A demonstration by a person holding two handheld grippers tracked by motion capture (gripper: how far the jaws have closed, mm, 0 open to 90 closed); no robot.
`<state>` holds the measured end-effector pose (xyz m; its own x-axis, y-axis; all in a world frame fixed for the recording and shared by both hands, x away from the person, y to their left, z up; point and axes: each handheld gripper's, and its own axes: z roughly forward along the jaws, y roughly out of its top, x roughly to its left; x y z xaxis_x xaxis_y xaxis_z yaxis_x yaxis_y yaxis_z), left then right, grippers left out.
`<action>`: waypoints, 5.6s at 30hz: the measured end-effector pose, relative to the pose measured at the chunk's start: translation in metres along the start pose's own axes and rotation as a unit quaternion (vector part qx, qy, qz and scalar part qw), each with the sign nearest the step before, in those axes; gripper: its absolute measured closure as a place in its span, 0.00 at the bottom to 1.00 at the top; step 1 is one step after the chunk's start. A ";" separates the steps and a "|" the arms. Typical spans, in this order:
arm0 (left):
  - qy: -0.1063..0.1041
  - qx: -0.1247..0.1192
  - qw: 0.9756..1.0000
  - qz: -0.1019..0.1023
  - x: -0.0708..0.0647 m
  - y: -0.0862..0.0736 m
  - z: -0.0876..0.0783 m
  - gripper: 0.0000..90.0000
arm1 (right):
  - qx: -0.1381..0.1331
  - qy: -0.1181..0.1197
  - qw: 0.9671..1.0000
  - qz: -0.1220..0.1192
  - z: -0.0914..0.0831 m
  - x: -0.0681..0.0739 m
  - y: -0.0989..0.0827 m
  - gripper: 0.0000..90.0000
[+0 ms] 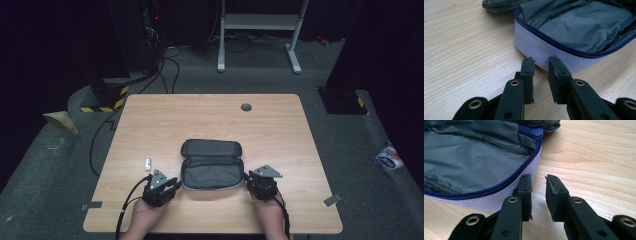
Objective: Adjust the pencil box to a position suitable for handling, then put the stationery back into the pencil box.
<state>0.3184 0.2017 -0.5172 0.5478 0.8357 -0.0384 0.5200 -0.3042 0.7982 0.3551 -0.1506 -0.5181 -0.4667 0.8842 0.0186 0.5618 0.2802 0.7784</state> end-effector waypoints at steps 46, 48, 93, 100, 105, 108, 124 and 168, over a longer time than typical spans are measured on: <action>0.109 -0.014 0.992 -0.063 0.077 -0.010 -0.024 0.70 | 0.001 -0.034 0.999 0.018 -0.025 -0.030 -0.018 0.61; 0.114 -0.013 0.991 -0.068 0.079 -0.010 -0.023 0.69 | 0.002 -0.036 0.999 0.022 -0.026 -0.030 -0.019 0.61; 0.131 0.016 0.985 -0.110 0.102 -0.008 -0.002 0.56 | 0.034 -0.028 0.999 0.000 -0.014 -0.024 -0.017 0.51; 0.139 0.025 0.985 -0.100 0.103 -0.004 0.005 0.61 | 0.033 -0.029 0.999 0.000 -0.014 -0.024 -0.017 0.51; 0.151 0.023 0.983 -0.100 0.102 -0.004 0.005 0.66 | 0.033 -0.030 0.999 0.000 -0.014 -0.024 -0.017 0.51; 0.155 0.027 0.983 -0.093 0.100 -0.003 0.005 0.70 | 0.033 -0.031 0.999 0.001 -0.014 -0.024 -0.018 0.51; 0.147 0.023 0.984 -0.093 0.101 -0.005 0.004 0.80 | 0.033 -0.029 0.999 0.000 -0.014 -0.024 -0.018 0.51; 0.123 -0.042 0.989 -0.068 0.085 0.005 -0.017 0.81 | 0.034 -0.028 0.999 0.001 -0.014 -0.024 -0.017 0.51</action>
<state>0.3563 0.2791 -0.5065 0.2954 0.9553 -0.0108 0.5155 -0.1499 0.8437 0.3468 -0.1818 -0.5233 -0.4275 0.9039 -0.0172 0.6080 0.3015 0.7344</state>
